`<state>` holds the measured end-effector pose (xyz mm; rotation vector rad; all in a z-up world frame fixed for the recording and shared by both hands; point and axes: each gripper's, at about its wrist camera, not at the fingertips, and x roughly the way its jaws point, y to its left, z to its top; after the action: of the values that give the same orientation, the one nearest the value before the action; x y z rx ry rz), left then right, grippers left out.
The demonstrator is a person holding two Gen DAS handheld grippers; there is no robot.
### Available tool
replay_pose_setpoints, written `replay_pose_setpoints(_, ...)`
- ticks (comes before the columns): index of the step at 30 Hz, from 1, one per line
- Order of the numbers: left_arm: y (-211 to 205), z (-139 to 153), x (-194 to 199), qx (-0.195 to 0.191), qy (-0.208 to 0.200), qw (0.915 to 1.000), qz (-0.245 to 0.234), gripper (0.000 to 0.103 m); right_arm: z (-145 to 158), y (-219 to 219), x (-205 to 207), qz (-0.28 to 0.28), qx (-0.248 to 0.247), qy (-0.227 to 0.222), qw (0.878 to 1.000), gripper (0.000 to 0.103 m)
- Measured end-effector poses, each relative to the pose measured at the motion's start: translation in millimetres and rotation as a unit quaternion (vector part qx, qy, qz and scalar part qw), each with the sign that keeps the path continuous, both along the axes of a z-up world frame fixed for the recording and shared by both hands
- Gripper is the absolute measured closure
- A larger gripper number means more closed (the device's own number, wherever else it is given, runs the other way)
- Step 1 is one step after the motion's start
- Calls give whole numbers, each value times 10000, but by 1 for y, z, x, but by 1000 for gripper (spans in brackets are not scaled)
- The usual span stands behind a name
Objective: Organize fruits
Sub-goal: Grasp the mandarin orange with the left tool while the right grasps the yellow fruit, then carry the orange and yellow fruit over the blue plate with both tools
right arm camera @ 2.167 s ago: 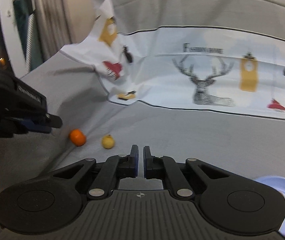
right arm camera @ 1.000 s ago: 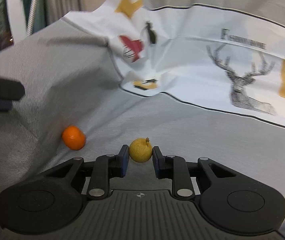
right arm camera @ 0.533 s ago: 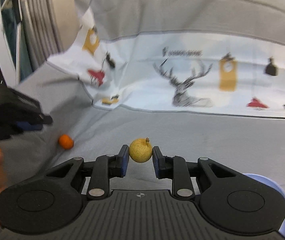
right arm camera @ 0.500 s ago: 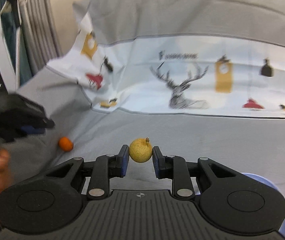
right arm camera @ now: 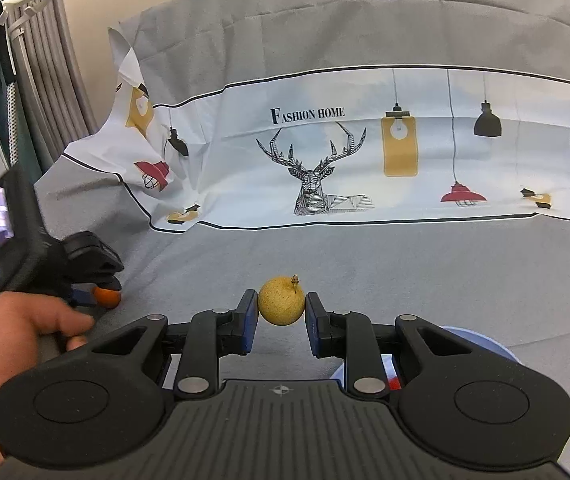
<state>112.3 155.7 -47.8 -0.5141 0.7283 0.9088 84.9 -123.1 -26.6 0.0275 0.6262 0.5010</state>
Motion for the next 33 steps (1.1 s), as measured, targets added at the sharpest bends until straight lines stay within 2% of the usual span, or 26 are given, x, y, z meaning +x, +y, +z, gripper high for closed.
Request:
replay_pose_setpoints(1, 3, -3, 3, 38, 18, 10000, 66, 59, 0, 1, 1, 17, 20, 1, 10000, 77)
replay_pose_setpoints(4, 13, -12, 11, 58, 89, 9997, 228, 56, 1, 3, 3, 71, 94, 7, 9999, 77)
replay_pose_setpoints(11, 22, -24, 27, 160, 268, 9986, 426, 53, 0, 9, 8, 199, 170, 46, 9996, 77)
replay_pose_setpoints(14, 25, -28, 31, 182, 335, 9980, 501, 55, -1, 11, 8, 258, 153, 51, 9995, 77)
replay_pose_setpoints(16, 26, -30, 32, 213, 370, 9975, 555, 67, -1, 12, 8, 279, 145, 45, 9995, 77)
replay_pose_setpoints(20, 25, -31, 34, 285, 395, 9975, 517, 69, -1, 11, 8, 278, 140, 44, 9995, 77)
replay_pose_setpoints(25, 11, -22, 27, 409, 463, 9978, 260, 69, 1, 11, 7, 266, 126, -4, 9996, 77)
replay_pose_setpoints(29, -6, -5, 18, 446, 391, 9980, -216, 69, 1, 11, 5, 228, 76, -51, 9997, 77)
replay_pose_setpoints(33, -19, 7, 2, 144, 403, 9956, -839, 69, 1, 9, 1, 152, 34, -97, 9998, 77)
